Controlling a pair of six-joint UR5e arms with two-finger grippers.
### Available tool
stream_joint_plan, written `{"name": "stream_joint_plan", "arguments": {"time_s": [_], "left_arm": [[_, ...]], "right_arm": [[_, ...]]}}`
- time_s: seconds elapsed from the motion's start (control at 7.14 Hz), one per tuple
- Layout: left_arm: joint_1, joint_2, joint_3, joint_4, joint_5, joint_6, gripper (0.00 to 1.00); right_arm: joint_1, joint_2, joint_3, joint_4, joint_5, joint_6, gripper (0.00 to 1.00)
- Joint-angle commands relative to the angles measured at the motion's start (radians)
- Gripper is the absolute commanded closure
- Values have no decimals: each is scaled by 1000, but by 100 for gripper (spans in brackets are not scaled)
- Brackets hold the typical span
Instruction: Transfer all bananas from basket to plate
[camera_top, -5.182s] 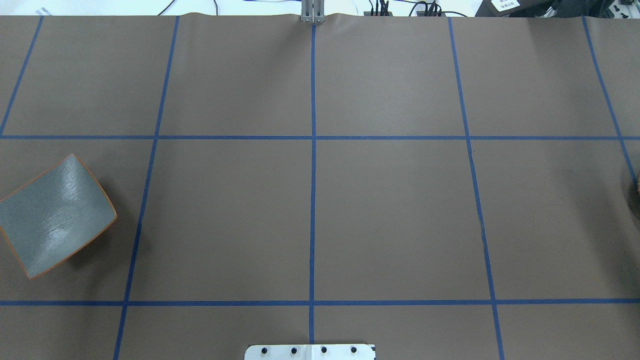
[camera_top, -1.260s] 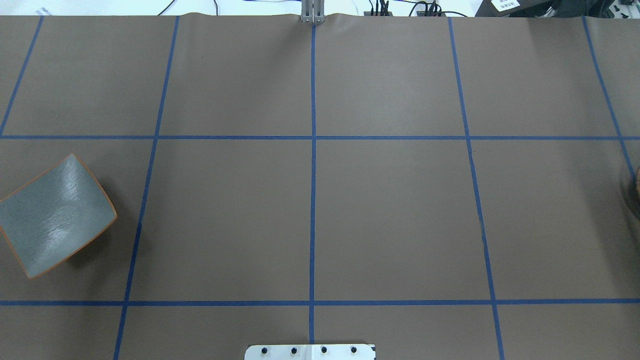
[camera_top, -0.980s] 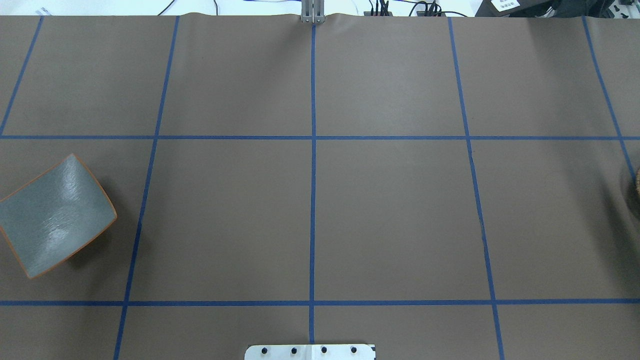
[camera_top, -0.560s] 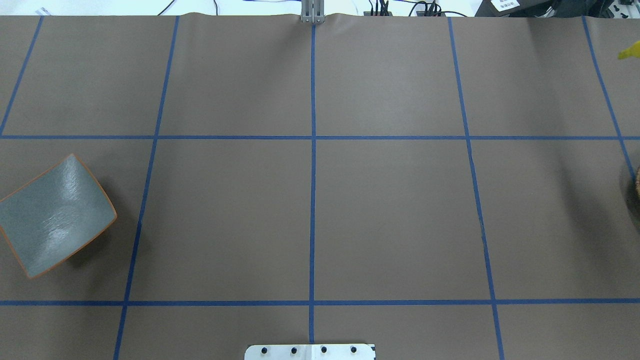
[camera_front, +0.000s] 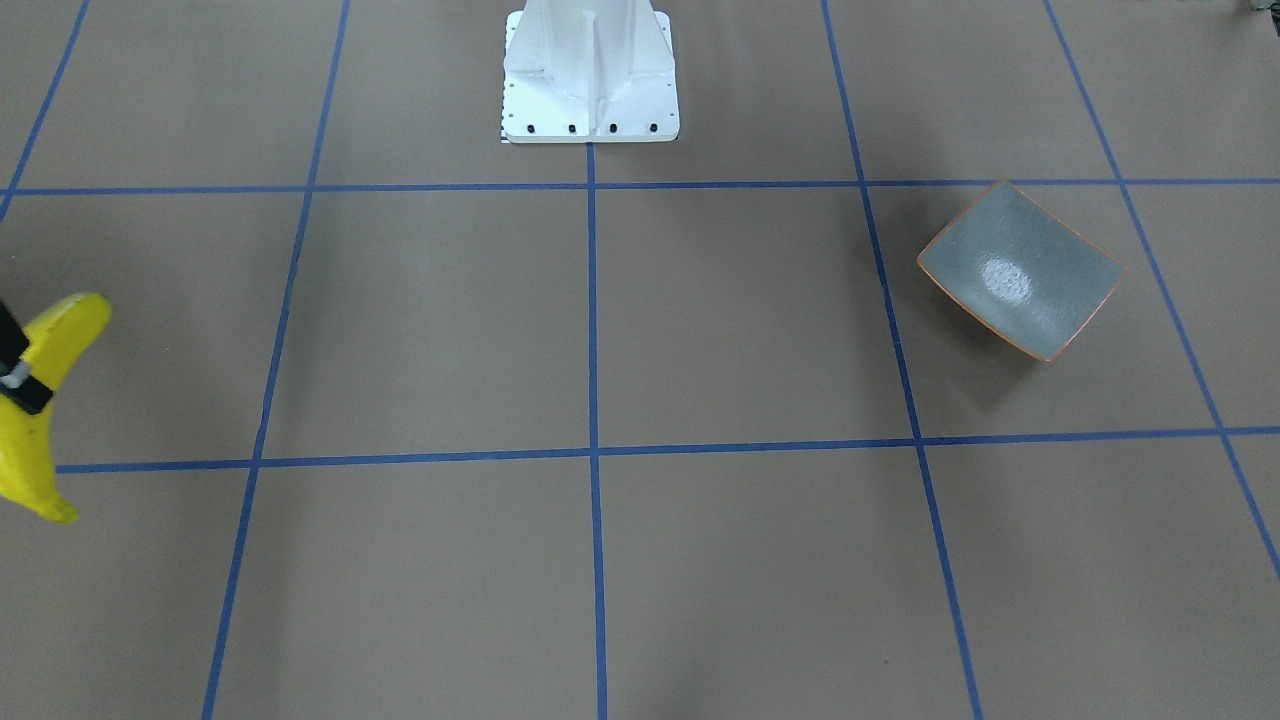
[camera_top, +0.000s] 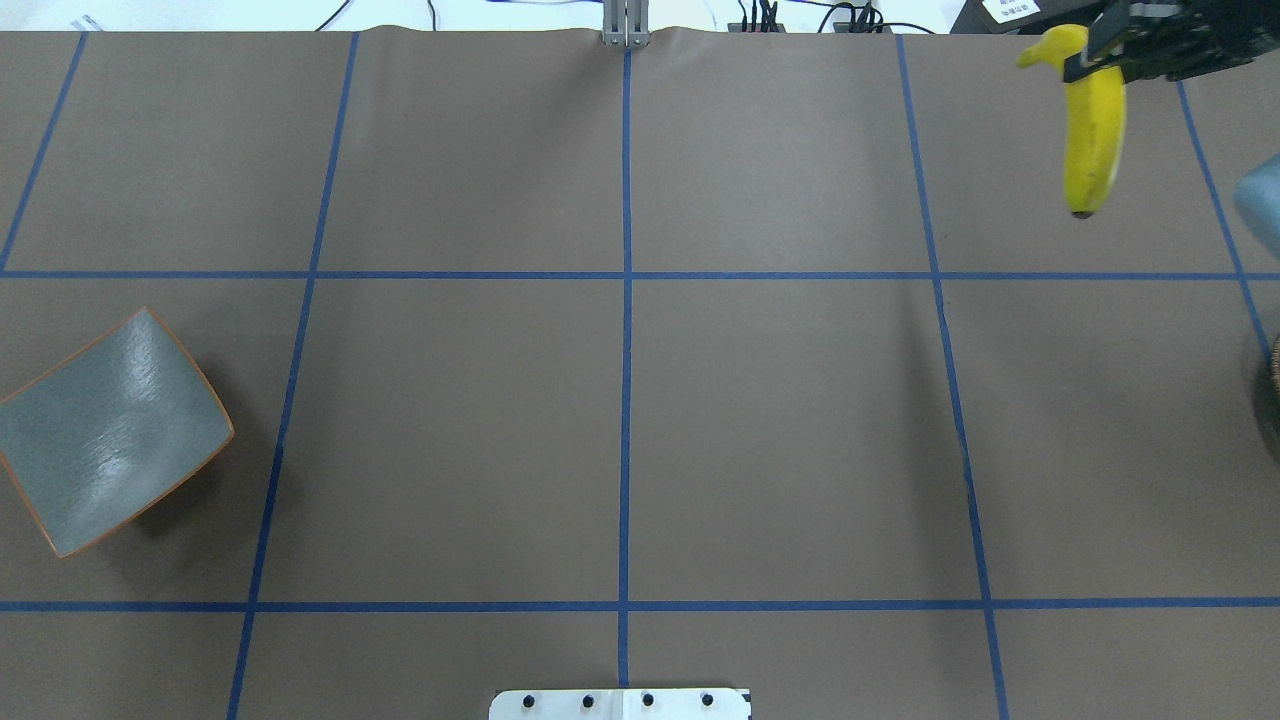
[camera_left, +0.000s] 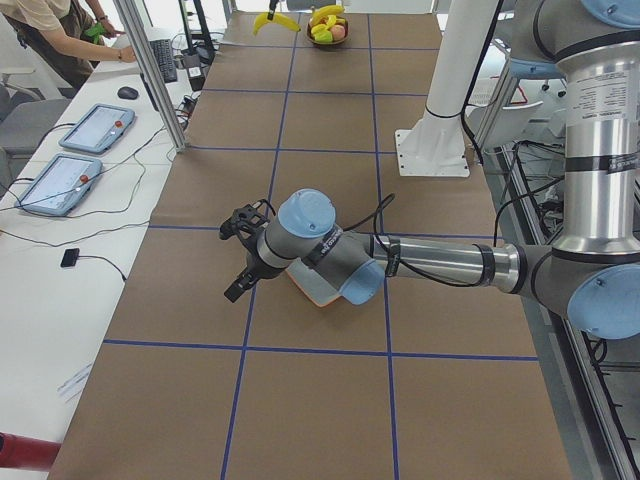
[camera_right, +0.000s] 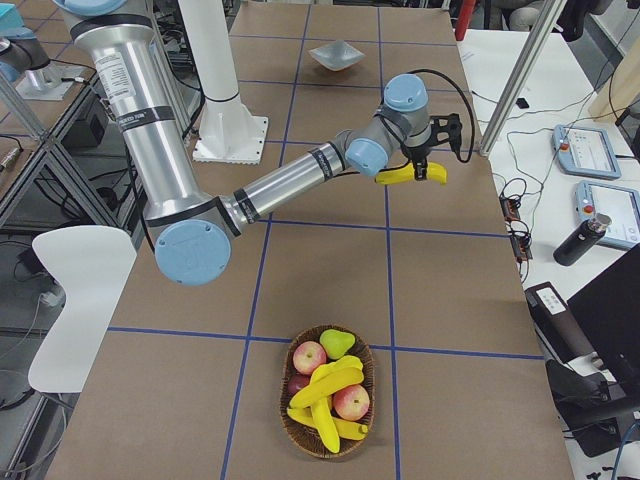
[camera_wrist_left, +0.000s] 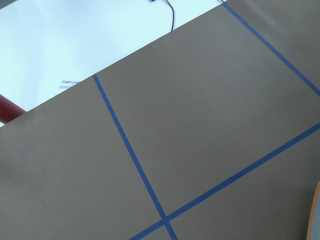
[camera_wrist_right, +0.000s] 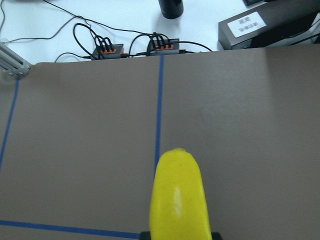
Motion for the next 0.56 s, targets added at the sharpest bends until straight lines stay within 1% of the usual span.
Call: {"name": "stream_joint_plan", "arguments": {"time_s": [0.0, 0.14, 0.28, 0.42], "left_arm": [[2, 6, 2, -57, -5, -8, 0], [17, -8, 10, -88, -59, -135, 0], [44, -43, 1, -111, -77, -247, 0], [82, -89, 4, -119, -121, -298, 0]], "right_arm": [[-181, 89, 4, 155, -148, 337, 100], [-259, 145, 7, 155, -228, 437, 100], [-342, 179, 25, 155, -325, 532, 100], [-412, 211, 41, 155, -405, 571, 100]]}}
